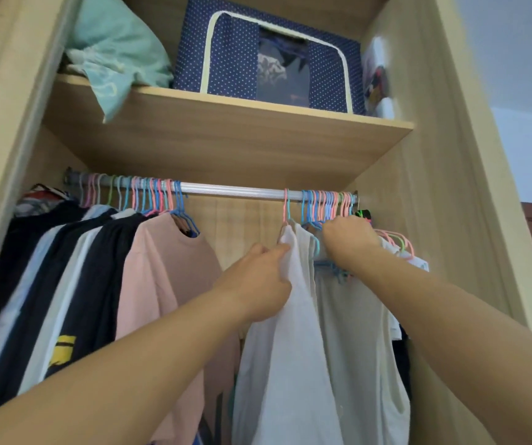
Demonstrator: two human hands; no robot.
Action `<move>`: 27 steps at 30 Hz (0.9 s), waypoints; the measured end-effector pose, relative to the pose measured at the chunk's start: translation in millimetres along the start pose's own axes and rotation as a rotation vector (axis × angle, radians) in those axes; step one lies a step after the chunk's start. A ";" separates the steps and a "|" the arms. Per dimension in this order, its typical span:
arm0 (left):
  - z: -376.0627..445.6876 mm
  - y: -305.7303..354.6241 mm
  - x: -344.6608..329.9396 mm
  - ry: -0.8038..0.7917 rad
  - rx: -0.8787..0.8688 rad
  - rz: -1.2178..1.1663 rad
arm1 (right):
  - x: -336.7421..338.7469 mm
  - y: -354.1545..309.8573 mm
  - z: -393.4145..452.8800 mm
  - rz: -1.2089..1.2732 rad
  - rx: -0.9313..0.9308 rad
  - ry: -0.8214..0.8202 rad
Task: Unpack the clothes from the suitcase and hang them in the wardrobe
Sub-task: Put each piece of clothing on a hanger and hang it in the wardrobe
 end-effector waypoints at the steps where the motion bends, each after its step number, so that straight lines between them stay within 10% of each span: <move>1: -4.6 -2.9 2.4 -0.001 0.002 0.016 | 2.9 -1.3 1.4 0.036 0.000 -0.002; 14: -55.2 -36.7 5.0 0.002 0.058 -0.042 | 29.6 56.2 -46.4 0.365 -0.215 0.108; 27: -108.2 68.2 -121.4 -0.081 -0.103 -0.737 | 38.3 119.3 -310.2 0.706 -0.601 0.253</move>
Point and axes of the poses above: each hand's wrist, its own z-axis towards the middle knuckle, its own x-axis out of the back of the hand, y = z × x, the point moved 5 cm from there along z, towards the middle knuckle, and after that the axes turned 5 degrees about -y, right-handed, at the moved point
